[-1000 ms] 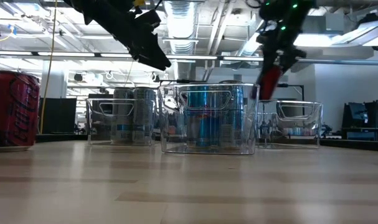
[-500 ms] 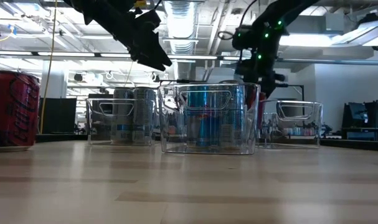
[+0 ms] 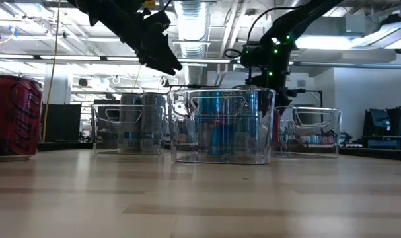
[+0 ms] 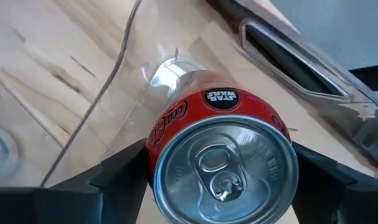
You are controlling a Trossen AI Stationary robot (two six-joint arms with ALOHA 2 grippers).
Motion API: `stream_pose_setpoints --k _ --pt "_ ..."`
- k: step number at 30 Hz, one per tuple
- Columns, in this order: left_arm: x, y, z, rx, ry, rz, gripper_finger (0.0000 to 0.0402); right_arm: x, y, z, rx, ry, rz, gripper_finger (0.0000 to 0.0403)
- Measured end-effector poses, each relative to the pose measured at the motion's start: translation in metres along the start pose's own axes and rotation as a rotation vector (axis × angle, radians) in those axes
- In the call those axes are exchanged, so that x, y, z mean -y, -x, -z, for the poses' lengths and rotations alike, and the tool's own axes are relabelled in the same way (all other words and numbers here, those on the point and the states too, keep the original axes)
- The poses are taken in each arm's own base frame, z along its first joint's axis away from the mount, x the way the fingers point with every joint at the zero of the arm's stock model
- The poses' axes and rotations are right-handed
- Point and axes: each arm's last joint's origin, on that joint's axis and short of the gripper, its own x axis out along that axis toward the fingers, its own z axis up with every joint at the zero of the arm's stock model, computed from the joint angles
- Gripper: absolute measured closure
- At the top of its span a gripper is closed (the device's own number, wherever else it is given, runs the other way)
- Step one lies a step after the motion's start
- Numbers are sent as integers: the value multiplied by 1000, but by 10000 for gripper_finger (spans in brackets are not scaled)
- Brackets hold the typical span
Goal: Sort soda cans
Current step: Put the red-black soda can into the right transparent bin
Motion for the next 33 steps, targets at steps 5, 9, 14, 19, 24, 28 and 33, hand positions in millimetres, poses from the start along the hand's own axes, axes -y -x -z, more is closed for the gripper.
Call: stream_pose_setpoints --k 5,9,14,19,24,28,33 --pt "0 0 0 -1 0 0 29 -4 6 1 15 78 -30 44" --pt "0 0 0 0 0 0 29 -3 10 0 45 89 -38 23" --pt "0 0 0 0 0 0 29 -1 11 -1 53 65 -37 8" --pt "0 0 0 0 -2 0 29 3 19 -3 67 -2 -39 7" --pt "0 0 0 -2 -11 0 29 5 51 2 160 -15 -60 7" --pt "0 0 -1 5 -10 -1 29 9 87 11 264 -47 -78 7" --pt "0 0 -1 7 20 -1 29 11 130 38 361 -44 -114 7"
